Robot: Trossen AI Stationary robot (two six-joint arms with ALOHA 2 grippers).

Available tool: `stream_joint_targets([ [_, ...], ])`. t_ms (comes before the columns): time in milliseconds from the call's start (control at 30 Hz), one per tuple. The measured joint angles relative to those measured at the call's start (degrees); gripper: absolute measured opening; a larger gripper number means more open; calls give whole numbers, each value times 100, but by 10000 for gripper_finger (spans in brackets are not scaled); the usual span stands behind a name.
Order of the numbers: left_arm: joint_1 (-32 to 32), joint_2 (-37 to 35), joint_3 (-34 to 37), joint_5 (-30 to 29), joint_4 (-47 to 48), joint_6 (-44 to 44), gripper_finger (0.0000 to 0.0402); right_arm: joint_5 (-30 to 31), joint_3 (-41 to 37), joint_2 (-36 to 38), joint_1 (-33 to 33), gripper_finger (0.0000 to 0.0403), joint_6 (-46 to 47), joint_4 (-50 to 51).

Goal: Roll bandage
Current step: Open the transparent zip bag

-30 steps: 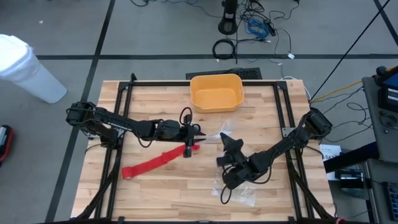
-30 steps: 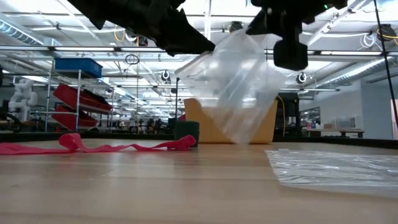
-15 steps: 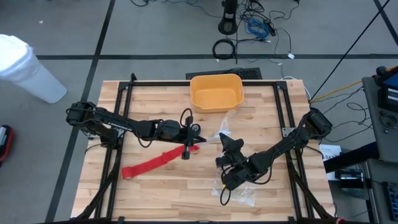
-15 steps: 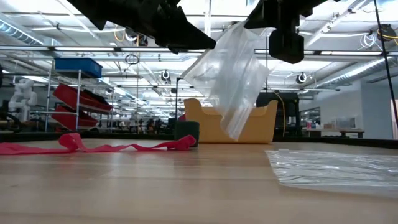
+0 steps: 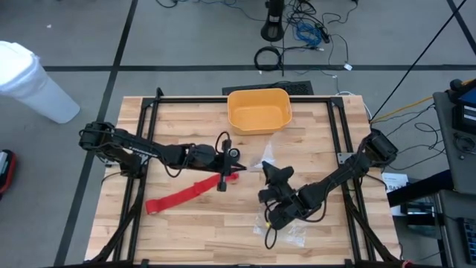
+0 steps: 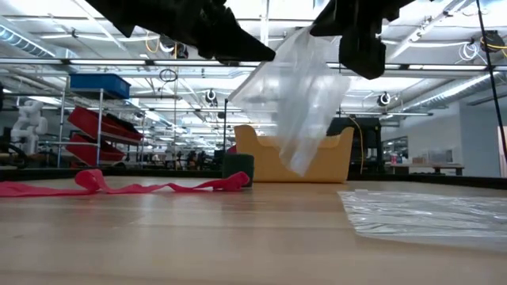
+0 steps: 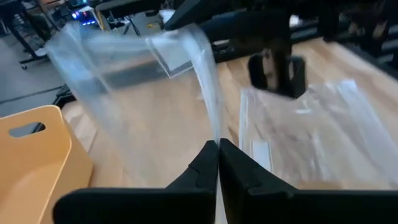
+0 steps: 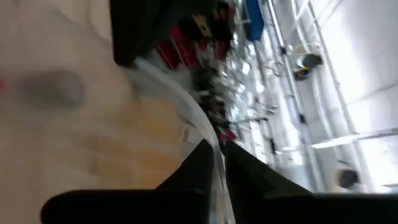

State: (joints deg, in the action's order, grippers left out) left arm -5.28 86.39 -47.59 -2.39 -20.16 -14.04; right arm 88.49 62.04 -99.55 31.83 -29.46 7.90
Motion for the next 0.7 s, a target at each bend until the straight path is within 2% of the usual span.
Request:
stream_joint_targets([
  [100, -44, 0, 0, -42, 195, -411, 4, -686, 0, 36, 169, 48, 473, 16],
  [333, -271, 0, 0, -483, 426, -1346, 1, -3259, 2, 545, 356, 93, 2523, 455],
  [400, -375, 0, 0, -620, 473, -1564, 1, -3791, 2, 849, 389, 100, 3079, 685],
  [500, -527, 0, 0, -832, 460, -1800, 1, -4308, 4, 1329, 403, 107, 3891, 1115],
  [700, -724, -2, 0, -1464, 439, -1983, 0, -4577, 4, 1867, 397, 112, 5239, 2095],
])
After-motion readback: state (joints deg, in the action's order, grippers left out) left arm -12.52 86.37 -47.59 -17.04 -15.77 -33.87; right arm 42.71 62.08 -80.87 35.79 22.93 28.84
